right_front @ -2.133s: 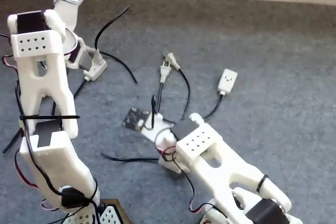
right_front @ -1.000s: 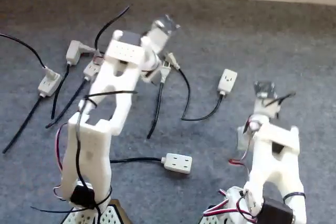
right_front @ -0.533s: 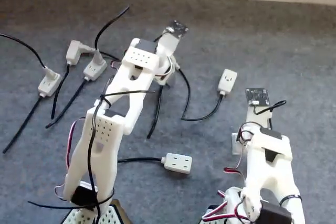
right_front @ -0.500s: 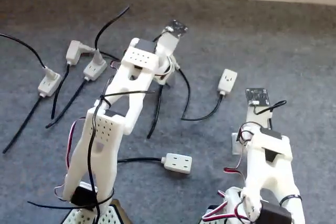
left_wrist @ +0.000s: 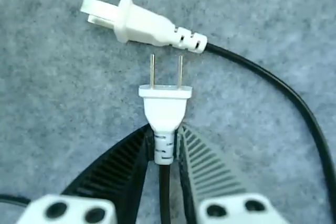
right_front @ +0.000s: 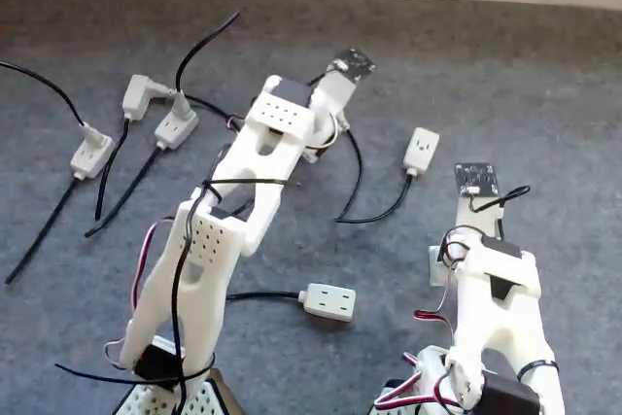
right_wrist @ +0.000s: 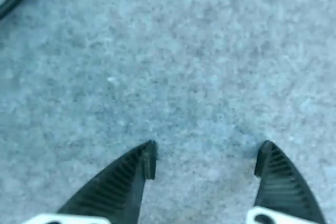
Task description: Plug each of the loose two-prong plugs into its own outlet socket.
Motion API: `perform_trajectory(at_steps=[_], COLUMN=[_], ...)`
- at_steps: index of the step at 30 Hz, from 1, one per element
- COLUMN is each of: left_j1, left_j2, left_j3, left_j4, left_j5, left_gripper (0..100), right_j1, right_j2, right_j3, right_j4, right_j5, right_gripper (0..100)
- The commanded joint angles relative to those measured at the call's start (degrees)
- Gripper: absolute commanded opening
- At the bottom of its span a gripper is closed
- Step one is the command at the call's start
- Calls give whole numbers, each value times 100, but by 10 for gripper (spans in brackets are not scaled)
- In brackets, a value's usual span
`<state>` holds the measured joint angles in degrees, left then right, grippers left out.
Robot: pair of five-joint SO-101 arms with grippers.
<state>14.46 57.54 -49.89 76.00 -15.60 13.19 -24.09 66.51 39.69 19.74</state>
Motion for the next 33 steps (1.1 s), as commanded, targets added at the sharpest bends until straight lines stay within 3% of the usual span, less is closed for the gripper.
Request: perform_trajectory(at_steps=[1,7,10,13,18,21,25,28,33], left_j1=[-189,-154,-119,119,1147,1833,2378,2475,2730], left_j2=[-409,-1226,-1622,-2079,-3037,-3653,-4127,-4136,-4040], left_j3=[-576,-2246,-2149,-1367,22,699,1684,2448,3952], left_j4=[712,2453,2576,2576,2567,2567,2505,1978,818], left_j5=[-26,-70,-62,-299,-862,-879,-941,-1029,-1037], left_gripper=[9,4,4,4,4,4,4,4,4], right_j1=[-84,-119,-418,-725,-734,-224,963,1455,1754], right_j2=[-40,-541,-1560,-2976,-5262,-6079,-6255,-6299,-6299], right_j3=[-4,-48,-57,-207,-971,-1095,-927,-752,48], right_j4=[-163,259,787,1754,3662,4163,4233,4110,3697], right_j5=[-9,-308,-316,-316,-237,527,1802,1749,1741], right_gripper=[303,303,303,303,303,258,125,65,65])
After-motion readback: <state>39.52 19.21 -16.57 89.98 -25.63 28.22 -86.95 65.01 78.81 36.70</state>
